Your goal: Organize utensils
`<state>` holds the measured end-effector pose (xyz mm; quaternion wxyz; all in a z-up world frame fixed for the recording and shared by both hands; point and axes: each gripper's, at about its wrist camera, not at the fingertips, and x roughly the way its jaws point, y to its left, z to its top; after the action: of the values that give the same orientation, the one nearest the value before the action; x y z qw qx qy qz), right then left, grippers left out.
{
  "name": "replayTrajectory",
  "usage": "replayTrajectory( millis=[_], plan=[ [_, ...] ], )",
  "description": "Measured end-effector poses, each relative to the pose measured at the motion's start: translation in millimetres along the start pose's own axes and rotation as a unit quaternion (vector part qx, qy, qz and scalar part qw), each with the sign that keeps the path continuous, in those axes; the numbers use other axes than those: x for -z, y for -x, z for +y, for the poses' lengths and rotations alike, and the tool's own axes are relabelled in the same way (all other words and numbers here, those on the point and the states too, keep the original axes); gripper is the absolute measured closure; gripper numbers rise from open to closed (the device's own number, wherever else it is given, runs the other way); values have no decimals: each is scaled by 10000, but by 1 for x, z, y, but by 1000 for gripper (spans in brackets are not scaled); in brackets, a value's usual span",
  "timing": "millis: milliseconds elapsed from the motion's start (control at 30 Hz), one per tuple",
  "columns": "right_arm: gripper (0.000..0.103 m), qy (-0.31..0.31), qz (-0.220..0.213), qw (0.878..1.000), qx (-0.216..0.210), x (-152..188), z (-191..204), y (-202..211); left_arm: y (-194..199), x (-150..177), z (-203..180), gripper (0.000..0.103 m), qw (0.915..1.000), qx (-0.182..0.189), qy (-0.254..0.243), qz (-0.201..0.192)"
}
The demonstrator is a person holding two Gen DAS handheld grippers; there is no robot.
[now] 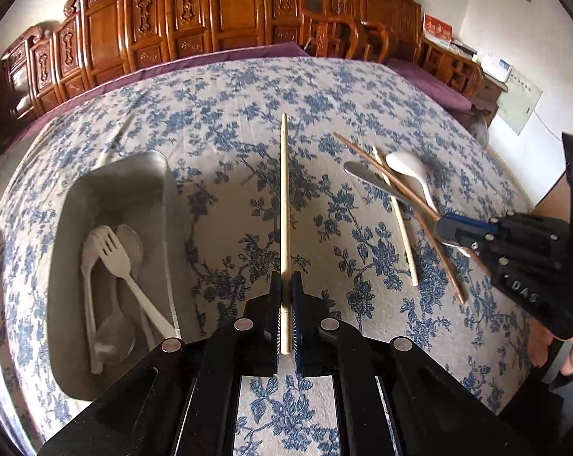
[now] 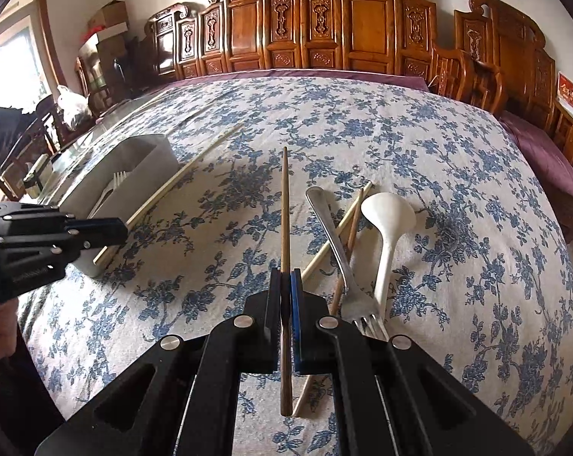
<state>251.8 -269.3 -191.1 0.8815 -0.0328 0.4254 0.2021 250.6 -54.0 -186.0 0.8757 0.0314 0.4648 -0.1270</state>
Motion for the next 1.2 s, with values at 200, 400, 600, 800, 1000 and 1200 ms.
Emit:
replayTrajectory(
  millis=[200, 400, 600, 800, 1000, 1200],
  plan=[
    [97, 81, -27, 10000, -48, -1, 9, 2, 17, -1, 12, 99, 9998, -14, 124, -145],
    [97, 148, -173, 9996, -151, -6, 20, 11, 33, 1, 28, 99, 9993, -40, 270, -257],
    [97, 224, -293, 9990, -245, -10, 32, 18, 48, 7, 49, 99, 9981, -136, 477, -356],
    [97, 312, -335, 9986, -273, -11, 41, 21, 59, 13, 71, 99, 9966, -262, 691, -372],
    [97, 359, -329, 9985, -261, -11, 44, 20, 57, 20, 89, 99, 9957, -388, 806, -243],
    [97, 367, -325, 9985, -256, -11, 45, 19, 44, 27, 98, 99, 9954, -494, 819, 5]
  ],
)
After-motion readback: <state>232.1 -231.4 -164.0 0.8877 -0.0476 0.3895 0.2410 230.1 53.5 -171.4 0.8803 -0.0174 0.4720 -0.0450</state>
